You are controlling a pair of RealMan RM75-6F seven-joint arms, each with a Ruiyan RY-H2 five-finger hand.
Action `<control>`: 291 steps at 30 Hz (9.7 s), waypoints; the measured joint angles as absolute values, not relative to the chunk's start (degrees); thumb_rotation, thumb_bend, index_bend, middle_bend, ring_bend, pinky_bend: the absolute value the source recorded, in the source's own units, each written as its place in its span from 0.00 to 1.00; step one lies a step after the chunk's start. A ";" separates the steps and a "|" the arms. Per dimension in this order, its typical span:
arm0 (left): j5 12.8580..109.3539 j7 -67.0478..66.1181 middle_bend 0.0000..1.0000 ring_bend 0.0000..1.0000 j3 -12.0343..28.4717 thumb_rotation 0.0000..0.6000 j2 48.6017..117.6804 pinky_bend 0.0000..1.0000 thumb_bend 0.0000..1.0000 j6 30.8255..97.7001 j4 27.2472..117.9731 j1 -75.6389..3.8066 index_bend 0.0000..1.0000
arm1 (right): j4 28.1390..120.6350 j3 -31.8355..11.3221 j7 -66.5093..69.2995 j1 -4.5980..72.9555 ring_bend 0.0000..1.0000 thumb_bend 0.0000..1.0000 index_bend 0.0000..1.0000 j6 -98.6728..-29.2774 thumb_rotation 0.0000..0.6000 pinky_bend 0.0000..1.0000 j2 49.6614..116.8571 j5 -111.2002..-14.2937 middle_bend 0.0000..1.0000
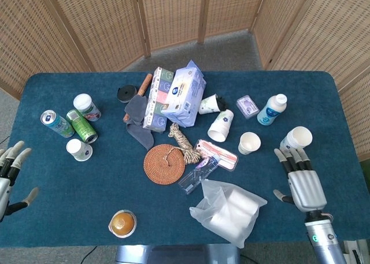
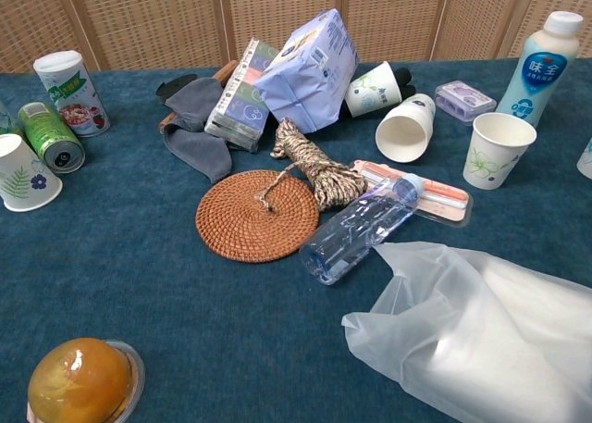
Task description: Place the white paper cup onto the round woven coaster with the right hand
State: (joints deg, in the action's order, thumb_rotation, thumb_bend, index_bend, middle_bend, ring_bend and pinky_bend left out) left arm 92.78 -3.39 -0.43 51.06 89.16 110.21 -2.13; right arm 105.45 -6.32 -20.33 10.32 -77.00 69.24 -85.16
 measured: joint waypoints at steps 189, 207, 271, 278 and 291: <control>90.68 -0.46 0.00 0.00 0.21 1.00 51.22 0.00 0.35 89.90 108.38 -0.68 0.00 | 78.56 -15.52 -41.02 46.40 0.23 0.54 0.25 -65.90 1.00 0.32 115.06 -64.82 0.36; 90.89 -0.26 0.00 0.00 0.25 1.00 51.03 0.00 0.35 90.24 108.43 -0.50 0.00 | 76.54 -12.10 -43.49 45.33 0.23 0.53 0.24 -69.42 1.00 0.32 118.27 -69.60 0.34; 91.27 0.04 0.00 0.00 0.39 1.00 50.91 0.00 0.35 90.74 108.47 -0.27 0.00 | 91.99 -8.87 -40.27 37.47 0.00 0.44 0.00 -75.68 1.00 0.24 101.41 -84.18 0.00; 91.34 -1.17 0.00 0.00 0.26 1.00 51.38 0.00 0.35 90.41 108.63 -0.33 0.00 | 92.58 -8.31 -29.01 33.33 0.00 0.40 0.00 -81.27 1.00 0.24 92.87 -88.04 0.00; 91.48 -3.30 0.00 0.00 -0.07 1.00 52.29 0.00 0.35 89.64 108.78 -0.52 0.00 | 87.55 -6.92 -7.07 25.28 0.00 0.33 0.00 -85.19 1.00 0.24 79.27 -87.56 0.00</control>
State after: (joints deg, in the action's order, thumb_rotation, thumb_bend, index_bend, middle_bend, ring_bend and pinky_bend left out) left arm 91.48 -3.30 -0.07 52.29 89.64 108.78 -0.52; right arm 87.55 -6.92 -7.07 25.28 -85.19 79.27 -87.56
